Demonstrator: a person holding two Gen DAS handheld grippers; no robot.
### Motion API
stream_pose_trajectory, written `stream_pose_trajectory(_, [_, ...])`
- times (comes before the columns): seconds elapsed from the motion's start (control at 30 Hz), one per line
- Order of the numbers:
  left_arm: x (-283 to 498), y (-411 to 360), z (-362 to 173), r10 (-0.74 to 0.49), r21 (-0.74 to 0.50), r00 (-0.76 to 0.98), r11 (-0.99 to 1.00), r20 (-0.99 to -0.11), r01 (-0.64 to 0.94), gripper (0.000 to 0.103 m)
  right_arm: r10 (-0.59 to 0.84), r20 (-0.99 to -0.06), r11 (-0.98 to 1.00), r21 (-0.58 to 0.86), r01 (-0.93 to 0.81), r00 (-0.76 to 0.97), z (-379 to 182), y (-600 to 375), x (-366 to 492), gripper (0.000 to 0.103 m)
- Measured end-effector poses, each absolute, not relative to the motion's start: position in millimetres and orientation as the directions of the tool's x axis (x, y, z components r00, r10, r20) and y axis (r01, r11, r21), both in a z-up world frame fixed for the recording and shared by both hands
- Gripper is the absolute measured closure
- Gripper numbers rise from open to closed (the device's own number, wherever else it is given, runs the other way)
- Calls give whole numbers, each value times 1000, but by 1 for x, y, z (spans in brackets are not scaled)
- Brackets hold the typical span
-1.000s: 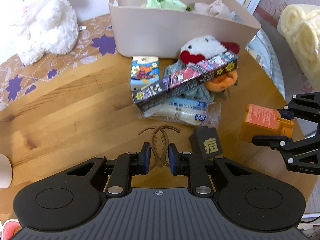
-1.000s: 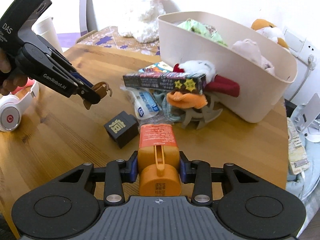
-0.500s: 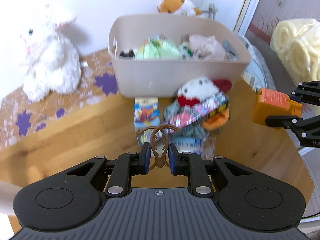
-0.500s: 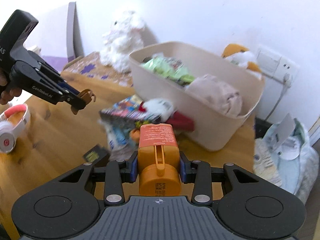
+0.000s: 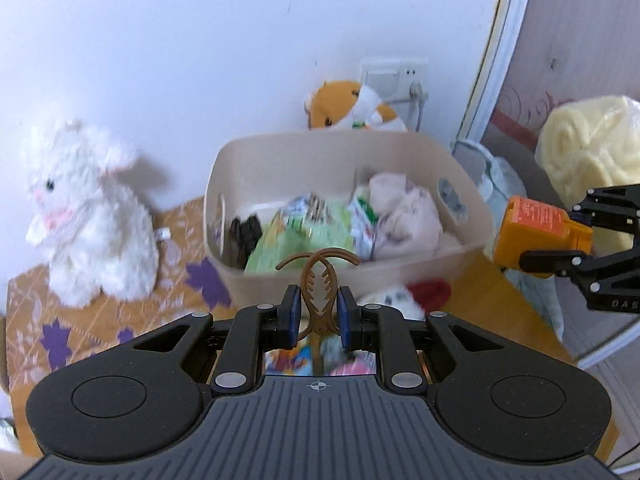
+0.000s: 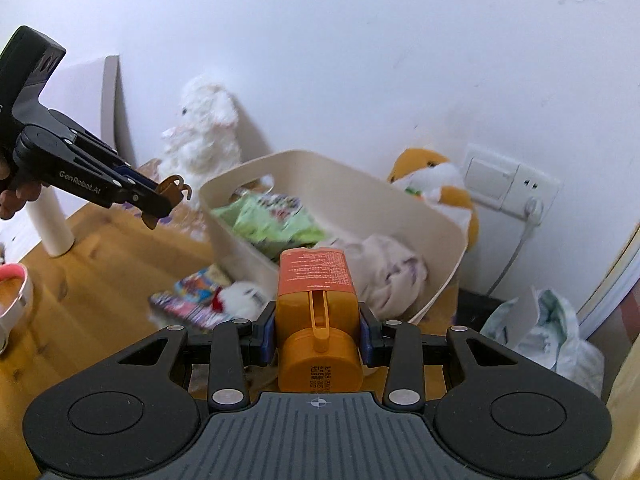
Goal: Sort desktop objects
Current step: 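Carry the hair clip with the left tool into the basket while the right tool drops the orange bottle there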
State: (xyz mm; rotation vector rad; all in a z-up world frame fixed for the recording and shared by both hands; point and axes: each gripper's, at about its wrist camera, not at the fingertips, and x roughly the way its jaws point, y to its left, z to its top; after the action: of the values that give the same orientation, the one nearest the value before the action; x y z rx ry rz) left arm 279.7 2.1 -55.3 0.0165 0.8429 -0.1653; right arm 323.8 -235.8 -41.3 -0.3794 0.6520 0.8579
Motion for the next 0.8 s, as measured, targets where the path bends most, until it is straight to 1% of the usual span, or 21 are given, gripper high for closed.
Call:
stream_pose_trajectory(0.2, [315, -22, -48, -152, -54, 677, 985, -720, 163, 84, 560, -655, 623, -71, -779, 507, -38, -228, 356, 67])
stream_pose_trajectory(0.4, [347, -46, -57, -113, -36, 693, 991, -712, 125, 84, 549, -657, 638, -69, -767, 516, -44, -216, 387, 67])
stream_pose_trajectory(0.8, [386, -71, -90, -86, -34, 647, 995, -758, 93, 84, 494, -715, 644, -82, -760, 495, -77, -198, 425, 67])
